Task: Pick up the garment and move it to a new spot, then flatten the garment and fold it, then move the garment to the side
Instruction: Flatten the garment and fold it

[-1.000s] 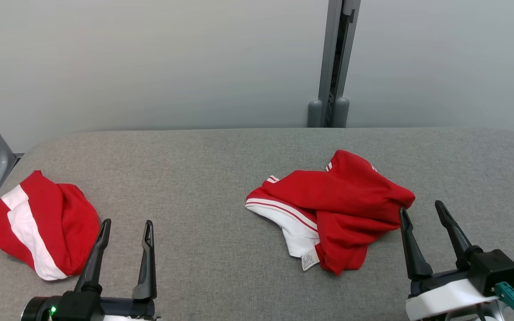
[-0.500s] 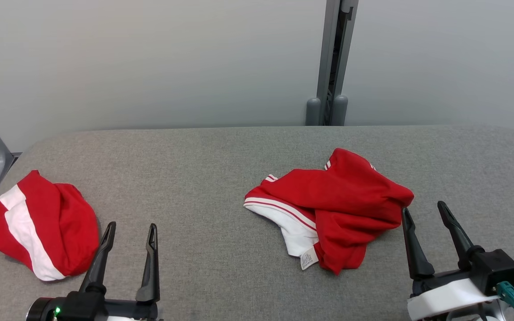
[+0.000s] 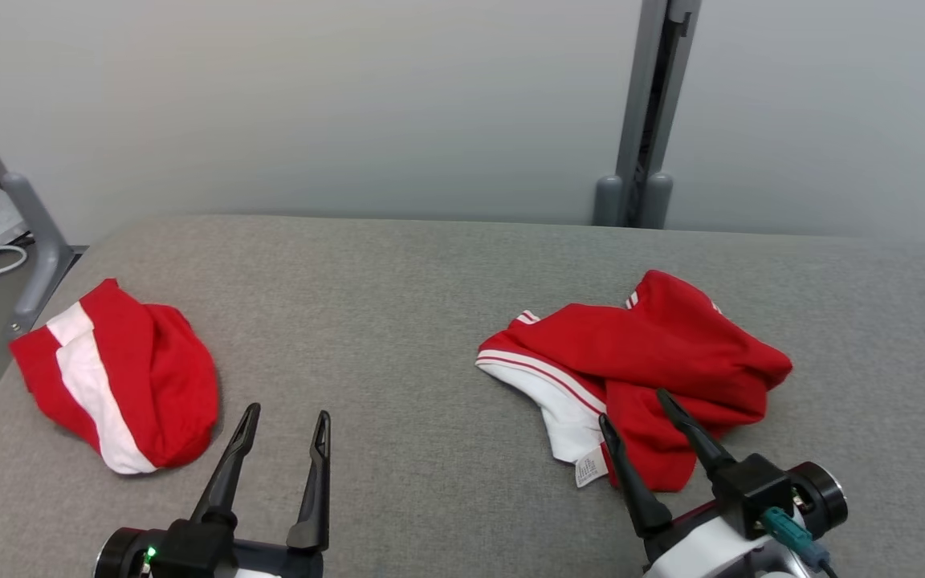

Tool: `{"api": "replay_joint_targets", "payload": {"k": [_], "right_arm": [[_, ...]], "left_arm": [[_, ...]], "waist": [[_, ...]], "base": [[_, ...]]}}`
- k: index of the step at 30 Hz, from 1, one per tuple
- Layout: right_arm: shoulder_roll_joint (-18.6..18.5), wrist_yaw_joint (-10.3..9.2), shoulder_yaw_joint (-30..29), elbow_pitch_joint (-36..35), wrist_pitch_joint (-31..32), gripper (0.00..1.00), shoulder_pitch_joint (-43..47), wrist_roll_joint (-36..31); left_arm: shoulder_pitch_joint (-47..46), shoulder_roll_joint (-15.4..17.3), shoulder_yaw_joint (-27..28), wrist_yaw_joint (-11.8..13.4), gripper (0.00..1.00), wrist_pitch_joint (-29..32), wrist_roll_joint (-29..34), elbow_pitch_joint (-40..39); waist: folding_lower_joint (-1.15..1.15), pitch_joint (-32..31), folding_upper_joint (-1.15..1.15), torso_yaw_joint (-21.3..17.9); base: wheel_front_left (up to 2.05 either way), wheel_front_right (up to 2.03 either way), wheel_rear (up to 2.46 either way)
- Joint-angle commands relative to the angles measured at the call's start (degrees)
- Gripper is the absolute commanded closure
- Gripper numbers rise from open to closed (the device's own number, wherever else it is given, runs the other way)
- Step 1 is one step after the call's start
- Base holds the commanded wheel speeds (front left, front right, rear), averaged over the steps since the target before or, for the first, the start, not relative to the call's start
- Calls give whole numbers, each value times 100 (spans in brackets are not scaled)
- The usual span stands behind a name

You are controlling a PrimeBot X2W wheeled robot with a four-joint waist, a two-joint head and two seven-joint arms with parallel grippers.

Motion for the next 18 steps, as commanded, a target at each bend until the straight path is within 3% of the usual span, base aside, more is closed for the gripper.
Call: {"api": "replay_joint_targets", "payload": {"k": [1,8,18], "right_arm": [[-78,-1,96,140,44,0,-124,-53],[-142,-1,297,953,412,0,-518,-266],[-109,-1,-330,2131,1081,0,-944,-323]], "left_arm": [[-109,16,-40,-6,0,-22,-28,27],[-202,20,-137,61,0,-22,-144,-1],[-332,16,-322,31,0,-22,-308,-40]], "waist": [[0,57,0,187],[0,234,0,657],[0,471,0,1351]], "base": [[0,0,0],[0,0,0],[0,0,0]]}}
